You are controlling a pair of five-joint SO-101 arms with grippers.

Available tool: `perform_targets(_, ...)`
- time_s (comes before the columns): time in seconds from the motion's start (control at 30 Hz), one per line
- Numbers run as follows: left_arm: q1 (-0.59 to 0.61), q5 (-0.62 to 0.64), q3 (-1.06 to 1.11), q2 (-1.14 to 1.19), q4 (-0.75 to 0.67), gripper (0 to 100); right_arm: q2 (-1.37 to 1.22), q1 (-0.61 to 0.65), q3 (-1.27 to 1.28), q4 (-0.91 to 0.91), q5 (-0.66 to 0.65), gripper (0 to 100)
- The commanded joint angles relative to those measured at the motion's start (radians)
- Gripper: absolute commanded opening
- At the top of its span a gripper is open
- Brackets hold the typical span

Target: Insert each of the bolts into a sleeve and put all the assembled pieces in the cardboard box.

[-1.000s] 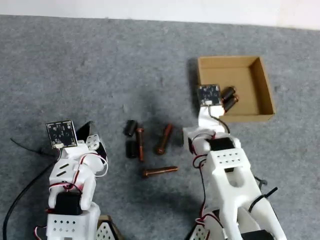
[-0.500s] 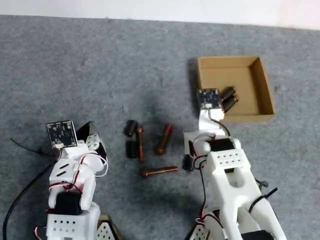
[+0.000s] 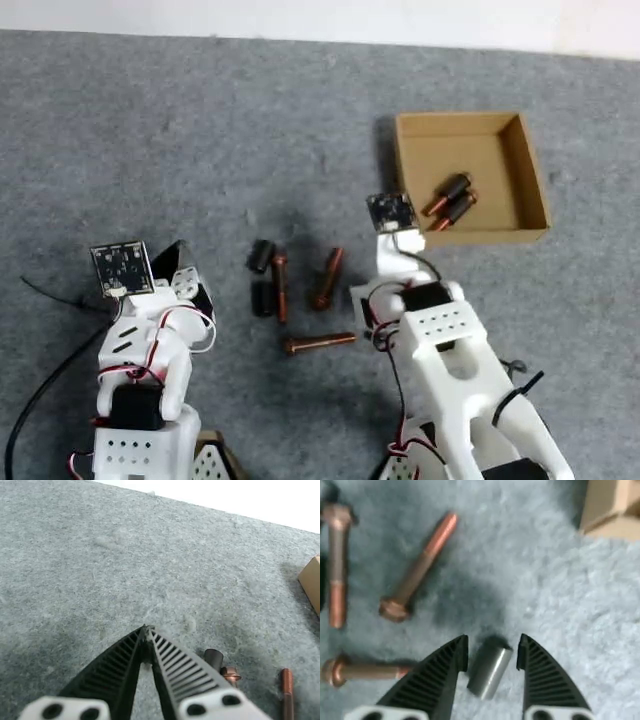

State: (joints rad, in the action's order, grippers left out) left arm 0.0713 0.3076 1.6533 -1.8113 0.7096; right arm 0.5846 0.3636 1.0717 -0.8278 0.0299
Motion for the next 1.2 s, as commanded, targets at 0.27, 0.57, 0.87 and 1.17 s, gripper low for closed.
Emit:
perform_targets(0.27,0.005,-0.017,-0.005,-0.018,-0.025,1,0.036,0.028,0.036,-0.09,0.124,14.6)
perform_targets(0.57,0.005,-0.017,-0.005,-0.018,-0.025,1,0.035,0.027,0.122,0.024,0.124,14.6)
perform_targets(0.87,0.005,-0.017,-0.005,-0.018,-0.025,1,0.036,0.027,0.171,0.108,0.126,14.6)
perform_targets(1.17,0.005,-0.017,-0.005,-0.018,-0.025,1,0.036,0.004,0.168,0.11,0.13,14.6)
